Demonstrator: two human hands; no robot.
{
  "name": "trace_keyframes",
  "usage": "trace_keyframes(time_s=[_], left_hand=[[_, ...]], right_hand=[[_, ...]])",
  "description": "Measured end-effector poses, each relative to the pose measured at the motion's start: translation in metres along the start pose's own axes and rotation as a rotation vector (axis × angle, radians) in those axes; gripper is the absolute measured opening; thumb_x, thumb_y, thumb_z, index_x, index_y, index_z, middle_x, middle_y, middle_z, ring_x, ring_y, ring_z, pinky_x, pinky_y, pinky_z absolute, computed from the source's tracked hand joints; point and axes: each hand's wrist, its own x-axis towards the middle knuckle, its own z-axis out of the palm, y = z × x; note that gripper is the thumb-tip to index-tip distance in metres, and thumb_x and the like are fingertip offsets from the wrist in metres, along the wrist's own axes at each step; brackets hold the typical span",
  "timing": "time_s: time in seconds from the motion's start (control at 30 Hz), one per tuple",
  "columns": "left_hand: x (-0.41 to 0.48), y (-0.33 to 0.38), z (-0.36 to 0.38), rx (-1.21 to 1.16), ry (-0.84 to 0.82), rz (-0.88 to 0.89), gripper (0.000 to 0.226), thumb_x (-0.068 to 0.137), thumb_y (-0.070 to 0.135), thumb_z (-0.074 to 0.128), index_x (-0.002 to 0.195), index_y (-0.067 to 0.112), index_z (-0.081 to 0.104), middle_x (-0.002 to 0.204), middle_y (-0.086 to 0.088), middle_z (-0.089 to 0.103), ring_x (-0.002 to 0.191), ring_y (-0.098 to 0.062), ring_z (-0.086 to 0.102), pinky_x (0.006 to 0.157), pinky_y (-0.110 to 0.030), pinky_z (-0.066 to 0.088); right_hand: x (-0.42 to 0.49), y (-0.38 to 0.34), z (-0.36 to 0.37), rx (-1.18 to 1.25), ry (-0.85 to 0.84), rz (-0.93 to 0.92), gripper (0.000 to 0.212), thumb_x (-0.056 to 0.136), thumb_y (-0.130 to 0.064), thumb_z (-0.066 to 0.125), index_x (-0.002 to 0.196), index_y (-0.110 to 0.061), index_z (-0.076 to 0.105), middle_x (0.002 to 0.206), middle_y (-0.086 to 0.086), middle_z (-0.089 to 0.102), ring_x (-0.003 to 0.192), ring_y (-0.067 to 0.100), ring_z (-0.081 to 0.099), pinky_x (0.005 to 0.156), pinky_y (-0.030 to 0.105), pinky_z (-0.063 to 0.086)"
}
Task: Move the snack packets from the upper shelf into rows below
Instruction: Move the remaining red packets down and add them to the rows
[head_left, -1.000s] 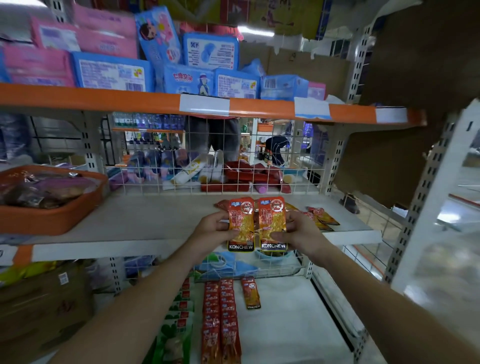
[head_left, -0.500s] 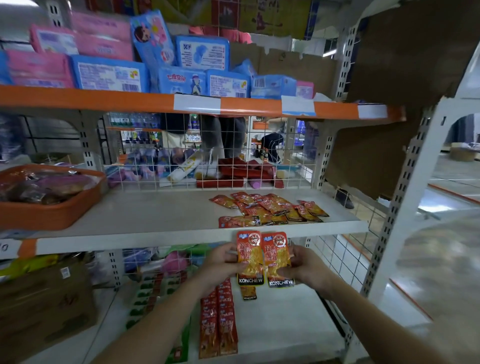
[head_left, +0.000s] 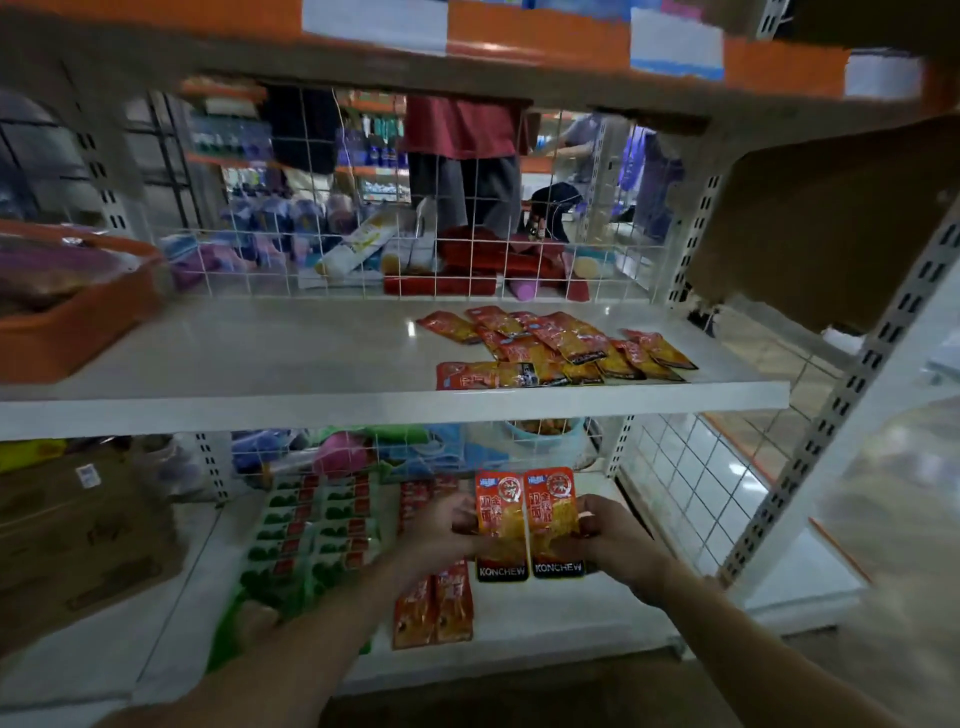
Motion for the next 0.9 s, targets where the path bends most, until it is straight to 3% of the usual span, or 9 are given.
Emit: trace_keyframes(time_s=[0.1,0.2,0.3,0.37,0.47,0.6,0.73,0.8,0.9], left_hand=[[0.021,-0.02,0.001,0.054,0.012,-0.01,0.044,0.079,0.028,0.082,0.12,0.029,0.064,0.112,0.011,0.07,0.101,-0.005,0.065,0.081,-0.023,0.055],[0.043,-0.041,0.002,0.042,0.02,-0.034,0.051,0.077,0.028,0.084,0.122,0.03,0.061,0.113,0.013,0.068,0.102,-0.001,0.064,0.08,-0.019,0.052],[0.067,-0.062,0.004,0.036,0.036,-0.046,0.055,0.075,0.026,0.086,0.12,0.034,0.057,0.114,0.014,0.065,0.109,-0.006,0.061,0.088,-0.025,0.052],[0.082,-0.076,0.005,0.027,0.038,-0.058,0.07,0.074,0.023,0.087,0.131,0.037,0.048,0.117,0.01,0.063,0.109,-0.007,0.06,0.09,-0.03,0.054],[0.102,-0.093,0.004,0.004,0.005,-0.065,0.097,0.073,0.02,0.088,0.144,0.05,0.028,0.123,0.007,0.06,0.11,-0.009,0.062,0.084,-0.03,0.058],[0.13,-0.111,0.004,-0.027,-0.036,-0.013,0.092,0.078,0.007,0.083,0.143,0.048,0.032,0.117,0.001,0.063,0.097,-0.004,0.069,0.074,-0.021,0.058],[0.158,-0.13,0.007,-0.012,-0.049,-0.004,0.087,0.079,0.002,0.081,0.145,0.035,0.034,0.103,0.011,0.065,0.085,0.012,0.067,0.065,-0.009,0.052],[0.171,-0.14,0.009,0.023,-0.058,0.009,0.088,0.077,0.007,0.083,0.146,0.03,0.034,0.104,0.01,0.067,0.09,0.01,0.066,0.069,-0.008,0.051],[0.194,-0.152,0.011,0.069,-0.064,0.031,0.083,0.078,0.009,0.083,0.142,0.03,0.034,0.105,0.014,0.064,0.088,0.019,0.062,0.071,-0.005,0.049]], right_hand=[[0.027,0.016,0.005,-0.017,0.003,0.037,0.036,0.077,0.003,0.078,0.107,-0.005,0.06,0.101,0.015,0.073,0.091,0.025,0.073,0.075,0.04,0.062],[0.055,0.03,0.01,-0.032,-0.012,0.072,0.036,0.079,0.001,0.078,0.109,-0.008,0.06,0.1,0.013,0.071,0.092,0.026,0.072,0.072,0.039,0.062],[0.085,0.047,0.014,-0.048,-0.022,0.105,0.035,0.079,0.0,0.078,0.108,-0.007,0.059,0.098,0.014,0.072,0.091,0.027,0.072,0.076,0.044,0.062],[0.107,0.059,0.016,-0.055,-0.025,0.127,0.034,0.08,-0.001,0.077,0.109,-0.007,0.059,0.097,0.014,0.073,0.09,0.028,0.073,0.079,0.048,0.061],[0.135,0.077,0.018,-0.053,-0.038,0.167,0.035,0.08,-0.001,0.077,0.109,-0.008,0.058,0.097,0.015,0.073,0.087,0.026,0.073,0.075,0.043,0.062],[0.169,0.1,0.018,-0.038,-0.076,0.182,0.038,0.079,0.005,0.077,0.111,-0.001,0.057,0.098,0.02,0.073,0.081,0.028,0.075,0.068,0.039,0.062],[0.197,0.118,0.018,-0.084,-0.095,0.2,0.039,0.08,0.003,0.077,0.113,-0.001,0.057,0.096,0.015,0.072,0.076,0.02,0.074,0.061,0.031,0.06],[0.214,0.125,0.019,-0.112,-0.107,0.2,0.039,0.08,0.0,0.078,0.113,-0.005,0.058,0.098,0.012,0.072,0.08,0.021,0.074,0.066,0.035,0.062],[0.242,0.132,0.021,-0.176,-0.102,0.189,0.037,0.079,-0.002,0.079,0.107,-0.012,0.058,0.102,0.012,0.071,0.091,0.027,0.073,0.081,0.049,0.061]])
